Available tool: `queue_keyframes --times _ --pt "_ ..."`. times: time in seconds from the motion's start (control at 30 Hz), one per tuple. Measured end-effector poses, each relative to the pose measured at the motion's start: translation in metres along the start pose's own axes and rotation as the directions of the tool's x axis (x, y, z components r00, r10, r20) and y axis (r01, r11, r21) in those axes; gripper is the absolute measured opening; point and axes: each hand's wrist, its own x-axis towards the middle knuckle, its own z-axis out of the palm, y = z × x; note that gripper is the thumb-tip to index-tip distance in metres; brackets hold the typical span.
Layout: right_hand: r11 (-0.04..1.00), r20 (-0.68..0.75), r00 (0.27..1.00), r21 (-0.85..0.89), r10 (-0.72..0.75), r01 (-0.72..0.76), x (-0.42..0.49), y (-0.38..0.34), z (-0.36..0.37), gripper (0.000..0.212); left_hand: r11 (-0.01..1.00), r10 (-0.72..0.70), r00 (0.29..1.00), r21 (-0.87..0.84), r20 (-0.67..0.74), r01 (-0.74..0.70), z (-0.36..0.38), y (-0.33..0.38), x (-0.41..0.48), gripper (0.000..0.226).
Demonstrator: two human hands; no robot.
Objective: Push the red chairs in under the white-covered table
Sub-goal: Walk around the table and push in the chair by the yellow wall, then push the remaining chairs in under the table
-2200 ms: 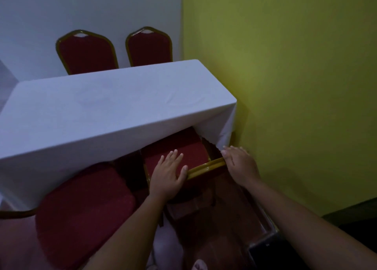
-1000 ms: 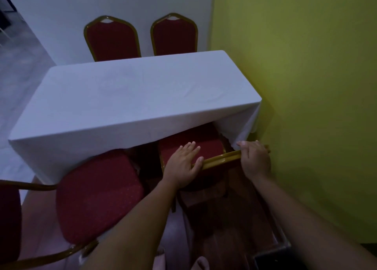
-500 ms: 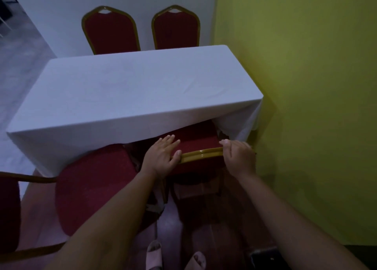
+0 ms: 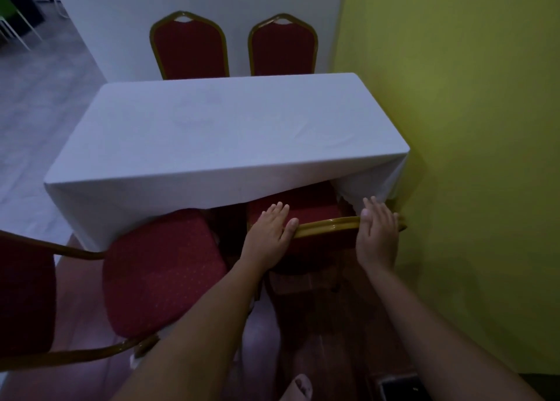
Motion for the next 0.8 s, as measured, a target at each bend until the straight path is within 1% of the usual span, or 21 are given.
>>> queue_keyframes --times 0.07,0.17,0.23,0.33,0.4,0.5,0.57,0.63,0.67,0.8 --pt "0.999 -0.018 0.999 -0.010 0.031 -0.031 -0.005 -0.006 0.000 0.063 0.999 0.017 1.000 -0.034 0.016 -0.016 -0.002 -0.005 -0.006 0.055" --pt "0.999 -0.028 0.999 -0.043 0.030 -0.031 -0.017 -0.018 0.004 0.062 0.997 0.062 0.997 -0.044 0.036 -0.061 -0.007 -0.013 -0.014 0.052" --pt "0.998 -0.030 0.999 -0.059 0.028 -0.030 -0.028 -0.029 0.009 0.062 0.995 0.100 0.992 -0.034 0.080 -0.098 -0.012 -0.019 -0.018 0.052" --pt "0.995 -0.031 0.998 -0.084 0.059 -0.062 -0.042 -0.046 0.015 0.065 0.986 0.155 0.975 0.045 0.159 -0.164 -0.023 -0.031 -0.021 0.054" --pt "0.986 -0.006 0.998 -0.159 0.057 -0.058 -0.053 -0.058 0.018 0.067 0.971 0.164 0.965 0.137 0.206 -0.194 -0.032 -0.045 -0.024 0.055" --pt "0.958 0.031 0.998 -0.286 0.049 -0.038 -0.070 -0.079 0.029 0.070 0.958 0.113 0.964 0.230 0.241 -0.170 -0.050 -0.075 -0.033 0.056" --pt "0.940 0.034 0.995 -0.332 0.095 -0.079 -0.077 -0.095 0.035 0.069 0.958 0.059 0.970 0.261 0.237 -0.122 -0.064 -0.097 -0.041 0.057" --pt "0.921 0.067 0.987 -0.373 0.145 -0.110 -0.082 -0.115 0.044 0.066 0.951 0.018 0.970 0.295 0.241 -0.091 -0.080 -0.120 -0.049 0.058" --pt "0.914 0.095 0.986 -0.396 0.139 -0.090 -0.085 -0.128 0.049 0.065 0.945 0.003 0.970 0.318 0.244 -0.083 -0.089 -0.131 -0.053 0.058" --pt "0.902 0.253 0.967 -0.425 0.033 0.081 -0.103 -0.184 0.088 0.058 0.919 -0.044 0.975 0.391 0.218 -0.046 -0.127 -0.178 -0.067 0.059"
